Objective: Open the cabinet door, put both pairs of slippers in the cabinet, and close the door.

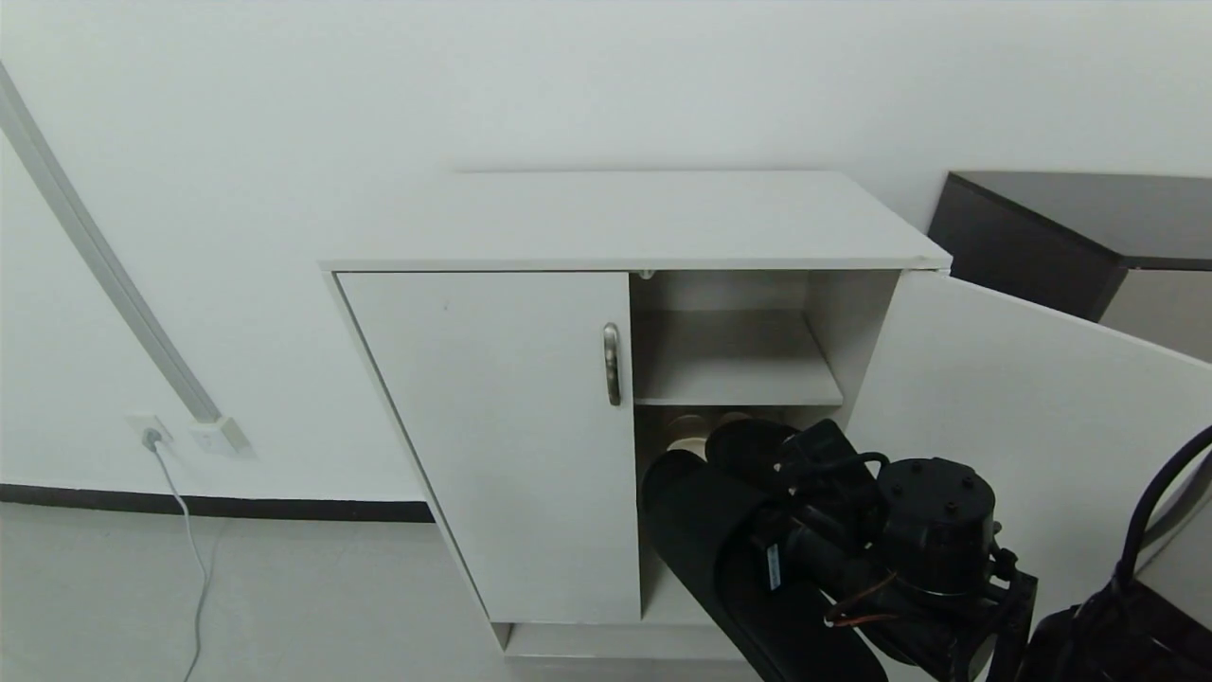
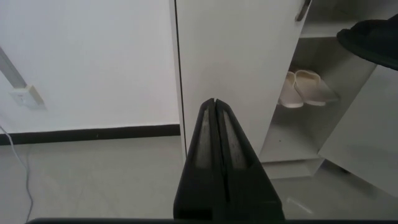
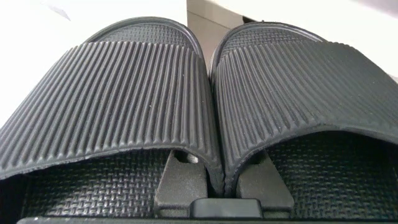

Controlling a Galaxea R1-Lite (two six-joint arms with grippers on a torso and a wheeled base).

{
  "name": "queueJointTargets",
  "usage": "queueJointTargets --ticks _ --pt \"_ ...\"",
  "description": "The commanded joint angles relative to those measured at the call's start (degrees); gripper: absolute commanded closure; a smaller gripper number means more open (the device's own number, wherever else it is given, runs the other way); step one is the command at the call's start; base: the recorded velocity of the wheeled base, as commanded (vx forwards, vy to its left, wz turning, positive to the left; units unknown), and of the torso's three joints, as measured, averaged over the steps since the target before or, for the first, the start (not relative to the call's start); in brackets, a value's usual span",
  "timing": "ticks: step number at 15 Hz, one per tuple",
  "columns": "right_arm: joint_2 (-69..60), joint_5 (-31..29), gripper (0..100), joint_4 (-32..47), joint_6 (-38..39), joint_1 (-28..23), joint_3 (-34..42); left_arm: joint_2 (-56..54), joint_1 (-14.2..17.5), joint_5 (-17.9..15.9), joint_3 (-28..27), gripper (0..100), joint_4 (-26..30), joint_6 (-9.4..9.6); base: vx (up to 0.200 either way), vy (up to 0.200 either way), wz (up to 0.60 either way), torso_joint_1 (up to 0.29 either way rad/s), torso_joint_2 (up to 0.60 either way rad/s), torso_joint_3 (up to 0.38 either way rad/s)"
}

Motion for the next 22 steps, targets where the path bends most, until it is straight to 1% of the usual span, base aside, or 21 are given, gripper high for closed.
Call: queueJointTargets --ticks 1,3,8,10,13,15,17,22 --pt "0.5 0.0 100 -0.7 0.0 0.1 0.6 0.1 0.0 0.0 0.0 100 0.0 0.0 0.0 0.0 0.0 -0.139 0.47 0.33" --pt "0.8 1.0 100 -1.8 -0.1 0.1 1.1 0.1 0.0 0.0 0.0 100 0.0 0.0 0.0 0.0 0.0 -0.132 0.47 0.334" --pt "1.0 1.1 100 -2.6 -0.7 0.1 1.5 0.1 0.0 0.0 0.0 100 0.0 0.0 0.0 0.0 0.0 -0.083 0.45 0.362" --pt "2.4 1.3 100 -6.3 -1.8 0.1 2.2 0.1 0.0 0.0 0.0 100 0.0 0.0 0.0 0.0 0.0 -0.037 0.32 0.276" --pt "5.6 2.0 100 -10.6 -1.8 0.0 2.5 0.1 0.0 0.0 0.0 100 0.0 0.0 0.0 0.0 0.0 -0.005 0.07 0.062" --pt "5.9 2.1 100 -11.0 -1.8 0.0 3.0 0.1 0.0 0.0 0.0 100 0.0 0.0 0.0 0.0 0.0 0.0 0.0 0.0" --pt "6.0 4.8 100 -13.4 -2.2 -0.1 4.2 0.1 0.0 0.0 0.0 100 0.0 0.0 0.0 0.0 0.0 0.0 0.0 0.0" --pt "6.9 5.1 100 -15.9 -4.9 -0.1 5.9 0.1 0.0 0.0 0.0 100 0.0 0.0 0.0 0.0 0.0 0.0 0.0 0.0"
